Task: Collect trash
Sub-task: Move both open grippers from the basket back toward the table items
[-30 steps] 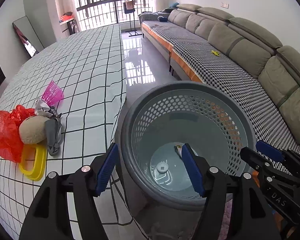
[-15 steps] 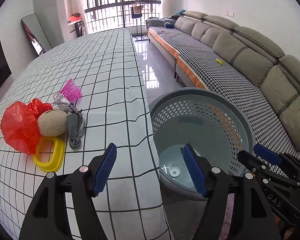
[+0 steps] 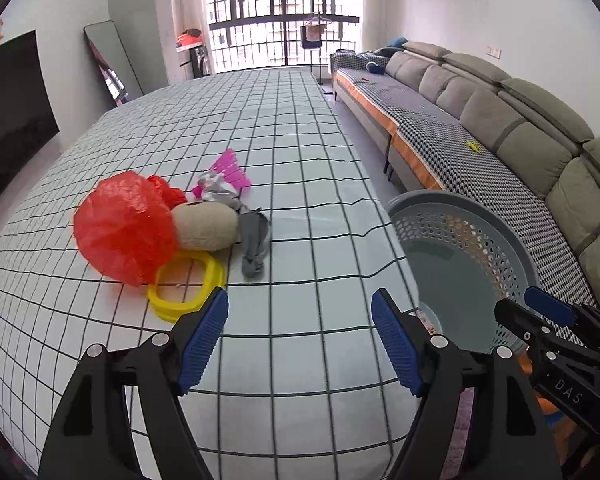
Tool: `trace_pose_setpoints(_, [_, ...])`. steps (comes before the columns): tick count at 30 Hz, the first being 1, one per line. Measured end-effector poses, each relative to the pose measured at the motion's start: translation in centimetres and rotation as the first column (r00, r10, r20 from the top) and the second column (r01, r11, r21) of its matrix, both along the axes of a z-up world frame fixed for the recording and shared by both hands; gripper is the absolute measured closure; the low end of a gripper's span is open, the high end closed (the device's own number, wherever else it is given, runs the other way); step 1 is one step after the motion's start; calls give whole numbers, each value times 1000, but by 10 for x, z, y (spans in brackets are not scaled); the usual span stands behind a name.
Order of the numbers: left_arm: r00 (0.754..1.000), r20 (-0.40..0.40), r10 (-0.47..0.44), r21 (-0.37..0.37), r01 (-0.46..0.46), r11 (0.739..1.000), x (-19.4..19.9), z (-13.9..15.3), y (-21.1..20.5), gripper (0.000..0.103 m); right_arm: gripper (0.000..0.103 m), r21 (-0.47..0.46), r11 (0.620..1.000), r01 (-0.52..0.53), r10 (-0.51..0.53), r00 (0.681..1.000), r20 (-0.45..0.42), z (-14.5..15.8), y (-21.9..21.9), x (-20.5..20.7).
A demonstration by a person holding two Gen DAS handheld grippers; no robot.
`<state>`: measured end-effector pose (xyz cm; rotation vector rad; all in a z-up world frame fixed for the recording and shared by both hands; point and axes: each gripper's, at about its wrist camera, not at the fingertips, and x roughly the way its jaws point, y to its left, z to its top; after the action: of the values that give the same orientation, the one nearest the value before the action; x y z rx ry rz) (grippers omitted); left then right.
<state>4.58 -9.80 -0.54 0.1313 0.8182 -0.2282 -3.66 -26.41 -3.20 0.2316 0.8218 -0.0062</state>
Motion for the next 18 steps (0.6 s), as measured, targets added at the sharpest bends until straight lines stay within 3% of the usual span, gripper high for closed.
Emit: trace_pose_setpoints(18, [978, -12, 207, 8, -207, 978, 8, -16, 118, 28, 49, -15, 977, -211, 211, 977, -6, -4, 108, 47])
